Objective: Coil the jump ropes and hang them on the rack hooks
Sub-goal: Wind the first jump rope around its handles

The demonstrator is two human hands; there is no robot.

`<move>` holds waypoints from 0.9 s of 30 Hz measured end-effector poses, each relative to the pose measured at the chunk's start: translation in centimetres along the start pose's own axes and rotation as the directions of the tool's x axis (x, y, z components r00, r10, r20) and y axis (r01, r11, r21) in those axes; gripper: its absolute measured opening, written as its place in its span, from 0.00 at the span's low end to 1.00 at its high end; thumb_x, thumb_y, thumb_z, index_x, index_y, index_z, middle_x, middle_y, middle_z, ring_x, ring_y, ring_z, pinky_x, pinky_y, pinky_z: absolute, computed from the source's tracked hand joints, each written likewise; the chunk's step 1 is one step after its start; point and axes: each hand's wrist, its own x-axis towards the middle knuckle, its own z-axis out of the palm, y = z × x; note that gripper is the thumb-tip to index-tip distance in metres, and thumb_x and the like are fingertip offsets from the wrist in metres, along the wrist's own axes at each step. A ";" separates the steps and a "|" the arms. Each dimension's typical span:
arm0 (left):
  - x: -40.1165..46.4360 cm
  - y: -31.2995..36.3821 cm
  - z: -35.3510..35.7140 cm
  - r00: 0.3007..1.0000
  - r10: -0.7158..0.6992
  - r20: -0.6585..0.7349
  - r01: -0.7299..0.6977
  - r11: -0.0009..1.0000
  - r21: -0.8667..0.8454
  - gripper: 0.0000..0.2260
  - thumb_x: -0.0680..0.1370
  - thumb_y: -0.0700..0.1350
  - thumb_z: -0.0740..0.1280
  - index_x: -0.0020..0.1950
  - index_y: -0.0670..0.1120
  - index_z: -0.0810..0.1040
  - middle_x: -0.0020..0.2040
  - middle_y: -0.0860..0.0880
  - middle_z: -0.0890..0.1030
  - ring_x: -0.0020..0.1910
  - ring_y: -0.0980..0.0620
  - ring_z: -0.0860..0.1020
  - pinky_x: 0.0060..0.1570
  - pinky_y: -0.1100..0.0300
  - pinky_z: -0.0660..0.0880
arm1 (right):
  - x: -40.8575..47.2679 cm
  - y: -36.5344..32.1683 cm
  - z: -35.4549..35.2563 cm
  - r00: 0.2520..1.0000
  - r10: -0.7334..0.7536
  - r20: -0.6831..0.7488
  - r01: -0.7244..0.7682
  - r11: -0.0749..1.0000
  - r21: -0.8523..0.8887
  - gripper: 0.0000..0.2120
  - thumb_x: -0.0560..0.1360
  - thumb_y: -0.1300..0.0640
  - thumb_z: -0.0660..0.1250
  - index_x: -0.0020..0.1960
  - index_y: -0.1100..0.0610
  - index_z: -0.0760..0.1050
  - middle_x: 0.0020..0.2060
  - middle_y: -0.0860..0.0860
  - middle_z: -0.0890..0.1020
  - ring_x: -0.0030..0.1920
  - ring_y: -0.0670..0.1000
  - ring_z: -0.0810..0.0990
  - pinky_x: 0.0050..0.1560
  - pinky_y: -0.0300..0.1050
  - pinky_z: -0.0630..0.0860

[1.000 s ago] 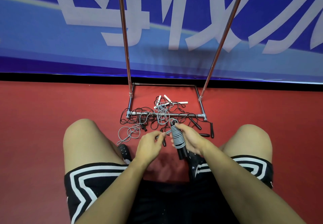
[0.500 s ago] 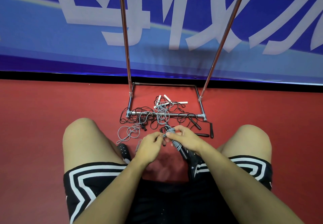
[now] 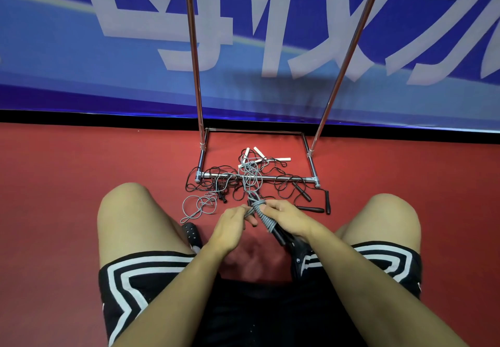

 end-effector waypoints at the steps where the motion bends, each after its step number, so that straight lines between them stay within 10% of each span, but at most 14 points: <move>1: 0.0 0.0 0.0 1.000 -0.005 0.006 0.005 1.000 0.007 0.23 0.74 0.56 0.50 0.45 0.49 0.84 0.37 0.55 0.85 0.36 0.52 0.72 0.48 0.54 0.71 | -0.1 -0.1 0.0 1.000 -0.001 -0.003 0.001 1.000 -0.021 0.12 0.84 0.54 0.64 0.64 0.58 0.80 0.45 0.45 0.85 0.45 0.43 0.82 0.53 0.43 0.77; 7: 0.5 -1.0 0.1 0.999 -0.022 0.040 0.020 0.999 0.035 0.26 0.79 0.57 0.51 0.41 0.49 0.85 0.44 0.50 0.87 0.38 0.52 0.75 0.53 0.51 0.73 | -0.1 -0.1 -0.2 0.999 0.014 -0.034 -0.015 1.000 -0.024 0.22 0.80 0.52 0.71 0.69 0.61 0.75 0.62 0.56 0.82 0.64 0.51 0.80 0.72 0.51 0.72; 15: 0.4 0.0 0.3 0.993 -0.114 0.026 0.117 0.949 -0.294 0.18 0.86 0.40 0.48 0.63 0.43 0.77 0.40 0.43 0.84 0.31 0.49 0.78 0.34 0.60 0.76 | -0.7 -0.5 -0.9 0.997 -0.012 -0.078 0.032 0.964 0.263 0.16 0.79 0.59 0.72 0.63 0.62 0.73 0.52 0.58 0.87 0.42 0.55 0.85 0.46 0.49 0.81; 22: 0.2 0.2 0.3 0.950 -0.176 0.259 0.257 0.911 -0.323 0.27 0.87 0.49 0.45 0.52 0.37 0.82 0.39 0.39 0.85 0.24 0.48 0.79 0.22 0.65 0.67 | -0.9 -1.4 -1.5 0.996 -0.019 -0.082 0.061 0.835 0.546 0.12 0.79 0.63 0.70 0.61 0.61 0.75 0.49 0.56 0.85 0.42 0.56 0.85 0.41 0.49 0.83; 27: -0.2 0.8 0.2 0.982 -0.074 0.172 0.156 0.830 -0.536 0.20 0.87 0.49 0.56 0.46 0.39 0.80 0.35 0.39 0.84 0.21 0.51 0.77 0.17 0.66 0.62 | -0.8 -1.3 -2.2 0.994 0.028 -0.101 0.035 0.818 0.574 0.14 0.80 0.60 0.69 0.64 0.61 0.75 0.49 0.57 0.83 0.43 0.53 0.84 0.42 0.51 0.84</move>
